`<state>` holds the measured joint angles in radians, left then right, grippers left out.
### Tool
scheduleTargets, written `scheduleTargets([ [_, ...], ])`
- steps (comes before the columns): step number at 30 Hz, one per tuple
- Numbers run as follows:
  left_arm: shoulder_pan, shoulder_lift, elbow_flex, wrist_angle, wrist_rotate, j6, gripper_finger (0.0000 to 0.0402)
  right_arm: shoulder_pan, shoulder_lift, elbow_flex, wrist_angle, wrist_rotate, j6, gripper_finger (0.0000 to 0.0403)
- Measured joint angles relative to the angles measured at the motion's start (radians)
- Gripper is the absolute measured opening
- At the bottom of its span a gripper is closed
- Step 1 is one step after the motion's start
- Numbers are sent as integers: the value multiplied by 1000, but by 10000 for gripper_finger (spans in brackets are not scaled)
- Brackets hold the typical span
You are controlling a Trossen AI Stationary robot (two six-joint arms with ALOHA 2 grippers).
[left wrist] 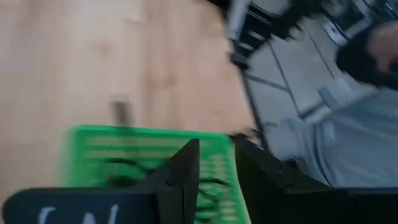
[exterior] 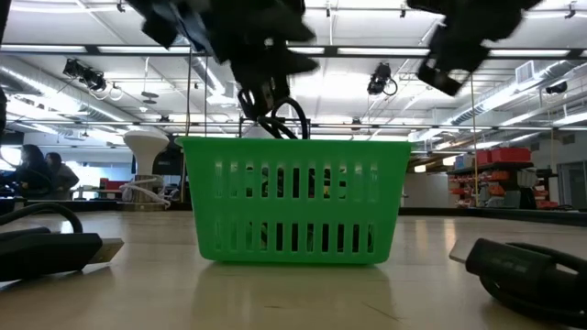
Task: Pick & Place USB Port
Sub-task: Put the black charger cable into the green bin
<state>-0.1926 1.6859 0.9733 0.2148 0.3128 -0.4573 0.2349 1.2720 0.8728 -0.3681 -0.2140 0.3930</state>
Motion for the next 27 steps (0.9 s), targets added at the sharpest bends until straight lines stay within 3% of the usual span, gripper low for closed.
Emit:
scheduleTargets([
  [6, -143, 0, 0, 67, -56, 35, 108, 149, 1, -151, 210, -24, 259, 111],
  [10, -229, 0, 0, 79, -135, 58, 108, 251, 1, -217, 353, 57, 382, 111],
  [14, -306, 0, 0, 48, -217, -5, 108, 347, 1, -240, 501, 178, 406, 111],
  [18, -383, 0, 0, -46, -323, -189, 108, 417, 0, -242, 617, 312, 332, 111],
  [21, -431, 0, 0, -120, -428, -437, 108, 445, 0, -242, 650, 398, 260, 111],
  [27, -526, 0, 0, -139, -564, -815, 108, 451, 0, -242, 660, 435, 172, 111],
])
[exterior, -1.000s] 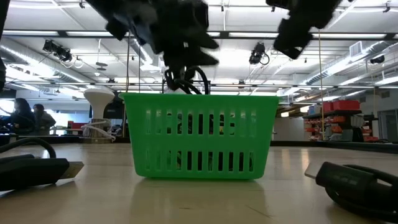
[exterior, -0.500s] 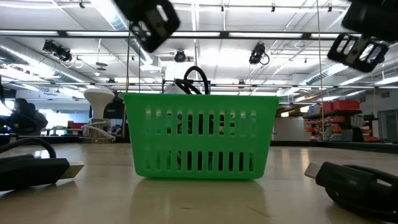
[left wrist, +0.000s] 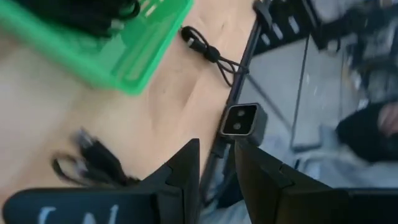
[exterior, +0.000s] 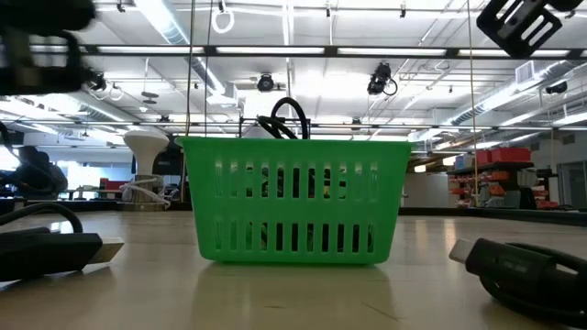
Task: Pick & Place USB Port
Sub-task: Put the black charger cable into the green bin
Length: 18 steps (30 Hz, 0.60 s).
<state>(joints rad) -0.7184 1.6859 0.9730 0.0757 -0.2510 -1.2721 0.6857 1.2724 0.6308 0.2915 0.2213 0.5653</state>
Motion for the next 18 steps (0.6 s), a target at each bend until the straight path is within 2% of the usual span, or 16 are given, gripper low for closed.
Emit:
scheduleTargets([
  [3, -41, 0, 0, -12, -93, -142, 107, -1, 0, 0, 0, 33, -21, 111],
  [7, -69, 18, 1, -117, -134, -350, 105, -2, 0, 0, 0, 28, -24, 111],
  [11, -78, 61, 0, -126, -143, -466, 95, 1, 0, 0, 3, 22, -23, 111],
  [18, -75, 121, 0, -127, -87, -566, 81, 9, 0, 1, 14, 25, 3, 111],
])
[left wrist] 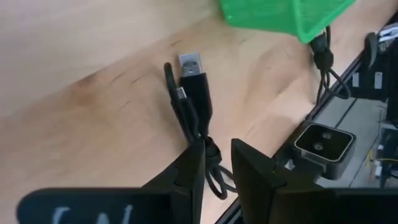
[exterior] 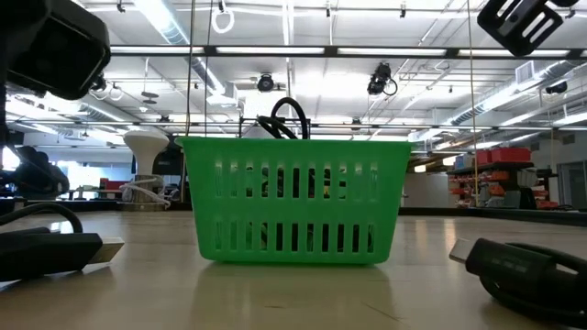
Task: Pick & Place USB Port
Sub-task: Put the black charger cable into the green bin
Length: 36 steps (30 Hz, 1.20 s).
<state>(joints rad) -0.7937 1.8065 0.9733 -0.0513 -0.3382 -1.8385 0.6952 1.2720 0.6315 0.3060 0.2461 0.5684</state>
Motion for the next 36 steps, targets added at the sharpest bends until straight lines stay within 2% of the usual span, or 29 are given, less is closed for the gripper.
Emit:
scheduleTargets([
  [9, 12, 8, 0, -31, 41, -28, 78, 5, 0, 0, 3, 52, 5, 111],
  [16, 38, 24, 0, -62, 41, -32, 77, 5, 0, 0, 2, 52, -14, 111],
  [18, 51, 42, 0, -59, 68, -34, 77, 5, 0, 0, 2, 52, -20, 111],
  [23, 80, 63, 3, -14, 77, 95, 76, 5, 0, 0, 0, 52, -27, 111],
  [25, 88, 64, 1, 9, 81, 159, 65, 5, 0, 0, 0, 52, -27, 111],
  [29, 98, 66, 0, 35, 120, 224, 14, 5, 0, 0, 0, 52, -25, 111],
  [36, 80, 50, -1, 26, 118, 233, 9, 5, 0, 0, -1, 52, -25, 111],
])
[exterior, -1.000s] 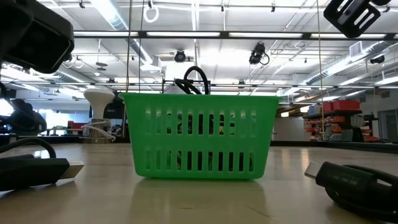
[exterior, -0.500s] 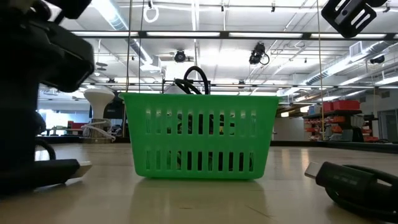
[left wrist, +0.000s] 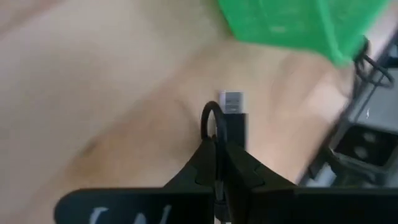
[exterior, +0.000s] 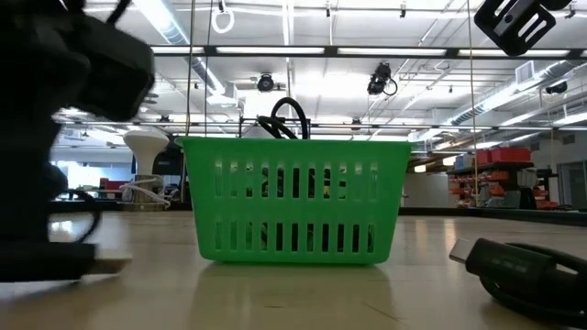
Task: Pick & Place USB Port
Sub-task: Put the black charger cable into the green bin
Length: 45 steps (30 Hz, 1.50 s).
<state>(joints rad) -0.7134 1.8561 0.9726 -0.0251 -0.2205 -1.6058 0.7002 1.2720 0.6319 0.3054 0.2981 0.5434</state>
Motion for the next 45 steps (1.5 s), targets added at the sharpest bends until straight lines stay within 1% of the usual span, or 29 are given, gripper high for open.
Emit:
scheduleTargets([
  [4, -13, -51, 1, -1, -22, 18, 9, 0, 0, 0, -1, 0, -1, 111],
  [6, -20, -84, 2, 4, -55, 43, 9, 0, 0, 0, -3, 0, -2, 111],
  [8, -27, -120, 2, -2, -113, 72, 9, 0, 0, 0, -3, 0, -2, 111],
  [12, -38, -177, 3, 0, -317, 195, 9, 0, 0, 0, -5, 0, -2, 111],
  [18, -33, -204, 3, -3, -620, 339, 9, 0, 0, 0, -7, 1, -2, 111],
  [20, -29, -203, 3, -8, -702, 364, 9, 0, 0, 0, -7, 1, -2, 111],
  [22, -20, -203, 3, -9, -753, 370, 9, 0, 0, 0, -8, 0, -2, 111],
  [28, -1, -171, 3, -8, -804, 337, 9, 0, 0, 0, -8, 0, -2, 111],
  [34, 11, -107, 3, -4, -805, 262, 9, 0, 0, 0, -8, 0, -2, 111],
  [38, 14, -91, 3, 8, -815, 229, 9, 0, 0, 0, -8, 0, -2, 111],
  [45, 16, -88, 3, 20, -813, 223, 9, 0, 0, 0, -8, 0, -3, 111],
])
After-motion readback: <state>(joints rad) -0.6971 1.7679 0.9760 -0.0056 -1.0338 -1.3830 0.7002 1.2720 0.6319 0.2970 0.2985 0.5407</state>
